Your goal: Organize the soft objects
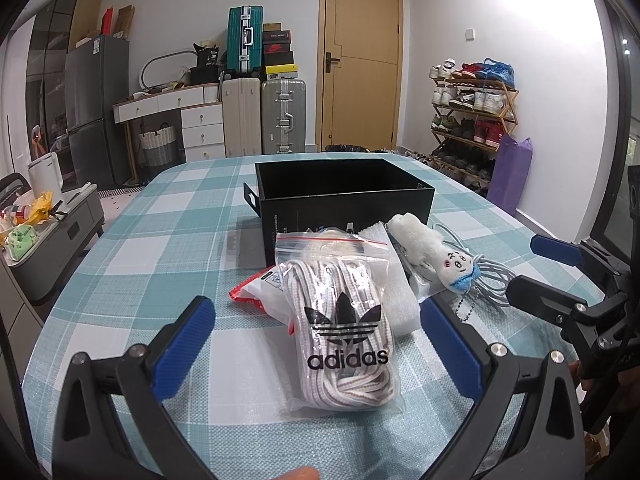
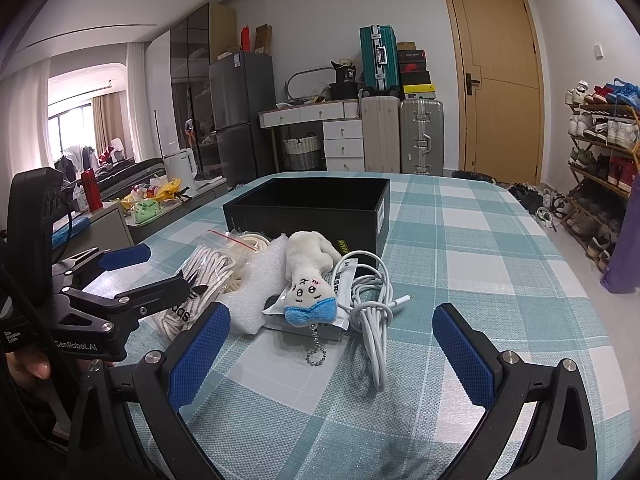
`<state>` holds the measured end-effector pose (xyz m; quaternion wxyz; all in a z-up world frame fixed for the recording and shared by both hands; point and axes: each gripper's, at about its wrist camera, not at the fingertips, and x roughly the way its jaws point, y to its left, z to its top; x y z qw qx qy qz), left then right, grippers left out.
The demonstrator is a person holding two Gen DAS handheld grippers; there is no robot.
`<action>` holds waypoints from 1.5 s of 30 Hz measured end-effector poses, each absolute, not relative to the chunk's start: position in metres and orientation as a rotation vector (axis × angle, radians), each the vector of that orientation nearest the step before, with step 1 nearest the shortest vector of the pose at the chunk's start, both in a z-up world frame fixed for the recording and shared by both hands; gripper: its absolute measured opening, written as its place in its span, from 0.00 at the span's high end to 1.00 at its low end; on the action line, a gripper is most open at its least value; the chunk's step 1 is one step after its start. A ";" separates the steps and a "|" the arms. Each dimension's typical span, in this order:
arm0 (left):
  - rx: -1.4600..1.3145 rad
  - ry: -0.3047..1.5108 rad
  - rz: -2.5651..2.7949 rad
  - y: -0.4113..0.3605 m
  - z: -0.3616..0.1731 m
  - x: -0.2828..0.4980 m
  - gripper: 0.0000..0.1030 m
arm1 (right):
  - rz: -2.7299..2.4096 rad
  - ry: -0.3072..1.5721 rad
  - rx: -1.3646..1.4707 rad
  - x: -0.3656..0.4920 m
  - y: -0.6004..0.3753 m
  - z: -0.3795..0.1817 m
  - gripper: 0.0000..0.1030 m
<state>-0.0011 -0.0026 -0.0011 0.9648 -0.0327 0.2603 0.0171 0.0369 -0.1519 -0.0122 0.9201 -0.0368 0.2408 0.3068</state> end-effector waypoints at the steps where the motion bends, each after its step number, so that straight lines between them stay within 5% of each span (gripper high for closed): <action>1: -0.066 0.527 0.035 -0.003 -0.001 -0.001 0.00 | 0.630 0.495 -0.077 0.037 -0.151 -0.012 0.00; 35: -0.002 0.692 0.051 -0.008 -0.011 0.029 0.00 | 0.582 0.634 -0.264 0.070 -0.115 -0.012 0.01; 45: 0.014 0.730 0.036 -0.010 -0.015 0.032 0.00 | 0.607 0.690 -0.332 0.088 -0.091 -0.017 0.21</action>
